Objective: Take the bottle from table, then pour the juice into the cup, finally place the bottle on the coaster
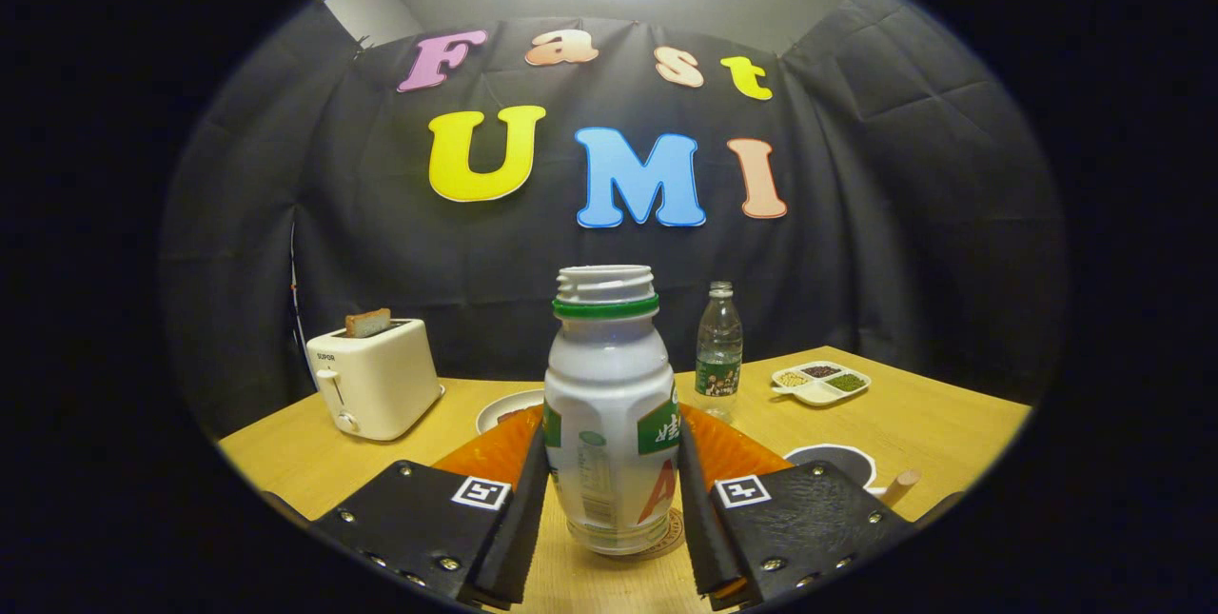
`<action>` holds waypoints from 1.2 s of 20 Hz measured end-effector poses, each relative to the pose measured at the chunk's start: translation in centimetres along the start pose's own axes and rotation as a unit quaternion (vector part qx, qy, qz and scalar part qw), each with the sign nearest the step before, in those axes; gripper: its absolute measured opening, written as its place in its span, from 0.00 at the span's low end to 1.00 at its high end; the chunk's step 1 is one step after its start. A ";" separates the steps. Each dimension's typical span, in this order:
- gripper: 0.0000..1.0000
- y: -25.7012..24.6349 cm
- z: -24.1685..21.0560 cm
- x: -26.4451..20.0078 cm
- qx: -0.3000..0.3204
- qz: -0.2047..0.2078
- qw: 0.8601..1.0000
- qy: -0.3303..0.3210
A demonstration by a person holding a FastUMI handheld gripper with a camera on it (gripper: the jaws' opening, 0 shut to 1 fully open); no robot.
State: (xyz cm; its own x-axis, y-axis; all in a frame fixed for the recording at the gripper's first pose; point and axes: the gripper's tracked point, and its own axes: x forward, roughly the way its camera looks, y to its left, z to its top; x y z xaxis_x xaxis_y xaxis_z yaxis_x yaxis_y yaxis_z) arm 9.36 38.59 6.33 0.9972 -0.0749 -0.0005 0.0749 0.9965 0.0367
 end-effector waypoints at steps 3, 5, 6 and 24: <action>0.64 -0.2 -0.3 0.4 0.009 0.002 1.000 0.000; 0.64 -0.3 -0.7 0.8 0.007 0.004 1.000 0.003; 0.64 -0.3 -0.9 1.0 0.004 0.004 1.000 0.004; 0.64 -1.4 -4.8 4.3 -0.009 0.009 1.000 0.022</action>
State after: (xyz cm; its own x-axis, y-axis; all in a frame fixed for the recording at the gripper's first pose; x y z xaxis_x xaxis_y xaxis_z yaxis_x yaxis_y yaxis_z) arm 13.59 37.09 1.49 0.9974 -0.0561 -0.0446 0.0570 0.9982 0.0191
